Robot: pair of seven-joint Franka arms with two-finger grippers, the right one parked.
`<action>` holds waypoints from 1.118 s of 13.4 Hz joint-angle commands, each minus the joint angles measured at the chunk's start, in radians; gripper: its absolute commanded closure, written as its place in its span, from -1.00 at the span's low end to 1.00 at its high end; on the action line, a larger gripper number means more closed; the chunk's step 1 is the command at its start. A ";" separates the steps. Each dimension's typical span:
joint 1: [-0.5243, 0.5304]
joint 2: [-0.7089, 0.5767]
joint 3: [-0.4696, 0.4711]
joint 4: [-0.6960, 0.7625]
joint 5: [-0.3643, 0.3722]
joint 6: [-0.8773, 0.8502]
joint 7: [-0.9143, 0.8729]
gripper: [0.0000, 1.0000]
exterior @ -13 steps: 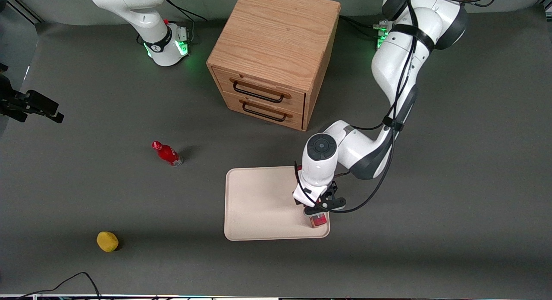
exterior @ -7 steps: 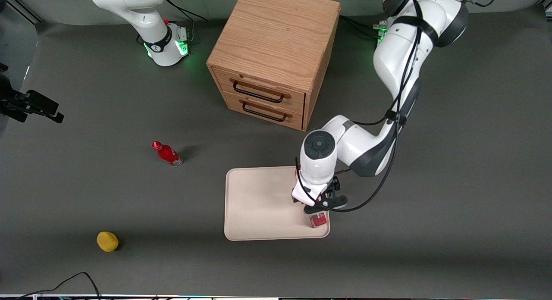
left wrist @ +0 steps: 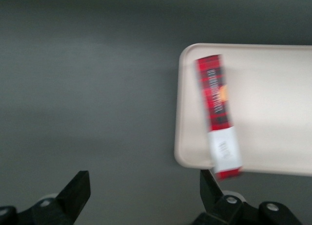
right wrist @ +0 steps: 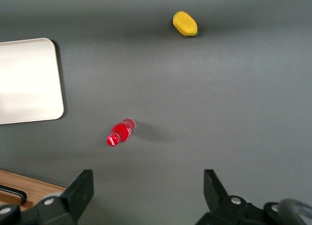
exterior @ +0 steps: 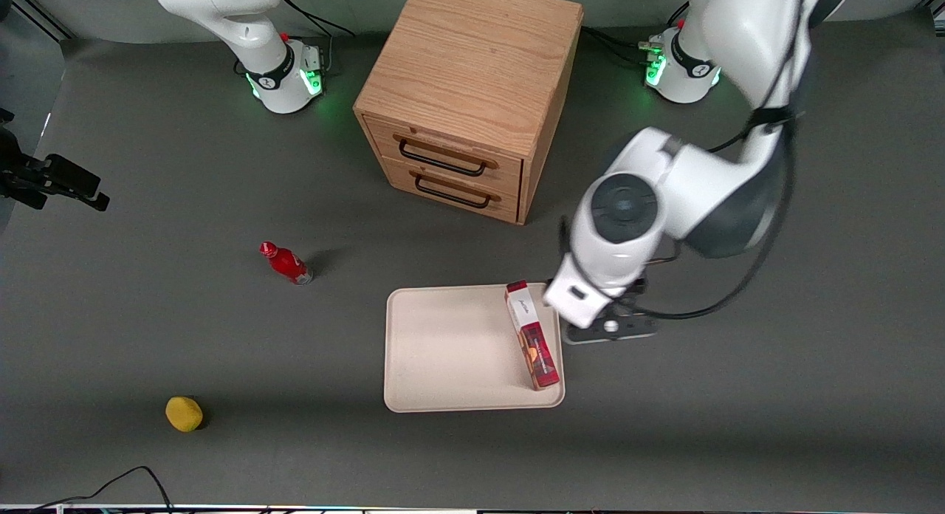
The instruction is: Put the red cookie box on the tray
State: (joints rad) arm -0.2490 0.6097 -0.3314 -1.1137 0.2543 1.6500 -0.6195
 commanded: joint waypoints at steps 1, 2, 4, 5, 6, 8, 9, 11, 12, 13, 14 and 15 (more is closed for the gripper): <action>0.104 -0.128 -0.006 -0.038 -0.039 -0.122 0.186 -1.00; 0.155 -0.164 -0.006 -0.046 -0.041 -0.166 0.243 -1.00; 0.244 -0.218 -0.006 -0.046 -0.047 -0.266 0.375 -1.00; 0.287 -0.241 -0.006 -0.046 -0.047 -0.307 0.389 -1.00; 0.324 -0.269 -0.006 -0.048 -0.049 -0.324 0.406 -1.00; 0.436 -0.332 -0.005 -0.069 -0.111 -0.335 0.561 -1.00; 0.477 -0.369 -0.002 -0.104 -0.133 -0.338 0.590 -1.00; 0.491 -0.476 0.015 -0.222 -0.132 -0.328 0.609 -1.00; 0.476 -0.522 0.041 -0.282 -0.132 -0.305 0.612 -1.00; 0.467 -0.551 0.064 -0.340 -0.133 -0.264 0.615 -1.00; 0.449 -0.589 0.093 -0.403 -0.133 -0.225 0.632 -1.00; 0.424 -0.623 0.125 -0.461 -0.135 -0.185 0.651 -1.00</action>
State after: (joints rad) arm 0.2203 0.0996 -0.2762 -1.3957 0.1333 1.3712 -0.0123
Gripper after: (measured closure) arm 0.000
